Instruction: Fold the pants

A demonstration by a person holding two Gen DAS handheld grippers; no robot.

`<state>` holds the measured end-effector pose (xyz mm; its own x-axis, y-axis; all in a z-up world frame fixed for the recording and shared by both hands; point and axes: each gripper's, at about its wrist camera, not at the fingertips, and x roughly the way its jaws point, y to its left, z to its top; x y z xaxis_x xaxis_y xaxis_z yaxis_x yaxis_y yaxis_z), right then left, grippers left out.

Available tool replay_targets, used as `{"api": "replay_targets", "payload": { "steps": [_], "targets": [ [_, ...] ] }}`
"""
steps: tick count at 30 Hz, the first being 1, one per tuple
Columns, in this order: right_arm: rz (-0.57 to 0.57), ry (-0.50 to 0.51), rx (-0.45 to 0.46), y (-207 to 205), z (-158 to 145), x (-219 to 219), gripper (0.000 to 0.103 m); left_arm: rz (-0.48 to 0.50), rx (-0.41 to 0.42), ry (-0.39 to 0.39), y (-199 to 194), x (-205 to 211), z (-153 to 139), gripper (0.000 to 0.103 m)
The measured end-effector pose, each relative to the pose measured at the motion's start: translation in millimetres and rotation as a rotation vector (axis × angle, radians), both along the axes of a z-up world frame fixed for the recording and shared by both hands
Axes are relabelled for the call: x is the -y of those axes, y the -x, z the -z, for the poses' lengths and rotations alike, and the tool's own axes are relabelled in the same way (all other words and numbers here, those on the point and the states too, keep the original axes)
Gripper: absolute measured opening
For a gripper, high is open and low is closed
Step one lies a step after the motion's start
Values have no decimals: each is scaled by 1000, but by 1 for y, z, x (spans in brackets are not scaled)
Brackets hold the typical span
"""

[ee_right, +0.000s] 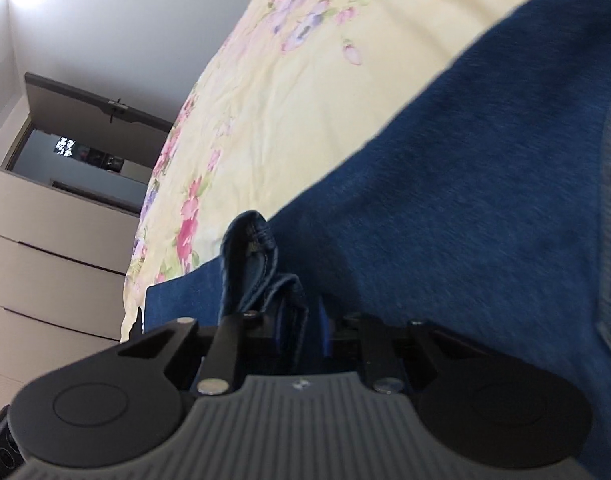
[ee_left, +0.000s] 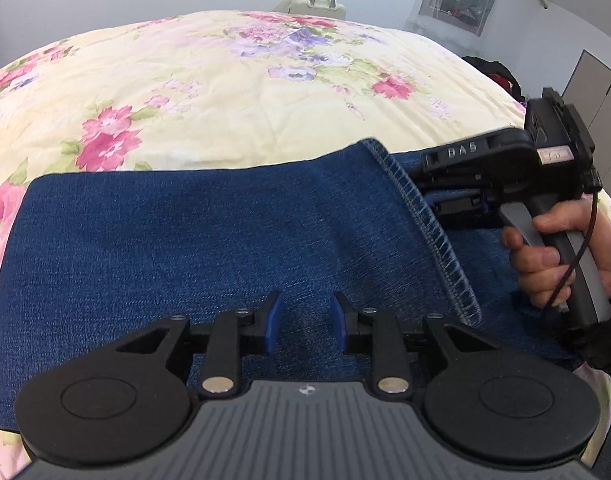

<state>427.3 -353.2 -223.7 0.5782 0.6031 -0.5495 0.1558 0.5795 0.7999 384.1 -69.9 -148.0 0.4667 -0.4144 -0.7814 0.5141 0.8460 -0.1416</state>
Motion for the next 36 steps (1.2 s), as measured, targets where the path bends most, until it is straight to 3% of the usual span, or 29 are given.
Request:
{"api": "replay_targets", "payload": {
  "steps": [2, 3, 4, 7, 10, 11, 13, 16, 18, 20, 22, 27, 32, 35, 36],
  "targets": [
    [-2, -17, 26, -7, 0, -2, 13, -2, -5, -2, -1, -1, 2, 33],
    [-11, -9, 42, -13, -1, -4, 4, -1, -8, -3, -1, -2, 3, 33],
    [-21, 11, 72, -7, -9, 0, 2, 2, -10, -5, -1, -2, 5, 33],
    [-31, 53, 171, -6, -35, 4, 1, 24, -23, -10, -2, 0, 8, 33],
    [-55, 245, 242, -11, -61, -6, 1, 37, -36, -32, -3, 4, 10, 32],
    [-70, 308, 238, -14, -64, -11, 2, 37, -37, -36, -2, 5, 11, 32],
    [-93, 393, 200, -19, -62, -17, 14, 41, -42, -40, 0, 5, 10, 32],
    [-38, 459, 153, -7, -58, -3, 25, 70, -44, -55, 6, 3, 8, 32],
    [2, 392, 119, 4, -53, 13, 28, 77, -43, -59, 8, 0, 7, 32],
    [13, 241, 77, 18, -45, 29, 36, 72, -37, -55, 11, -4, 4, 32],
    [34, 100, 37, 35, -37, 39, 59, 58, -27, -42, 13, -11, -2, 32],
    [52, -167, -28, 63, -14, 45, 61, 11, -1, -23, 19, -33, -15, 32],
    [-14, -151, -19, 60, -14, 20, 62, -37, 26, -32, 14, -49, -28, 32],
    [-50, -56, -13, 50, -17, 6, 51, -62, 38, -27, 11, -59, -30, 33],
    [-53, -17, -39, 47, -15, 3, 43, -71, 40, -25, 11, -63, -30, 33]
  ]
}}
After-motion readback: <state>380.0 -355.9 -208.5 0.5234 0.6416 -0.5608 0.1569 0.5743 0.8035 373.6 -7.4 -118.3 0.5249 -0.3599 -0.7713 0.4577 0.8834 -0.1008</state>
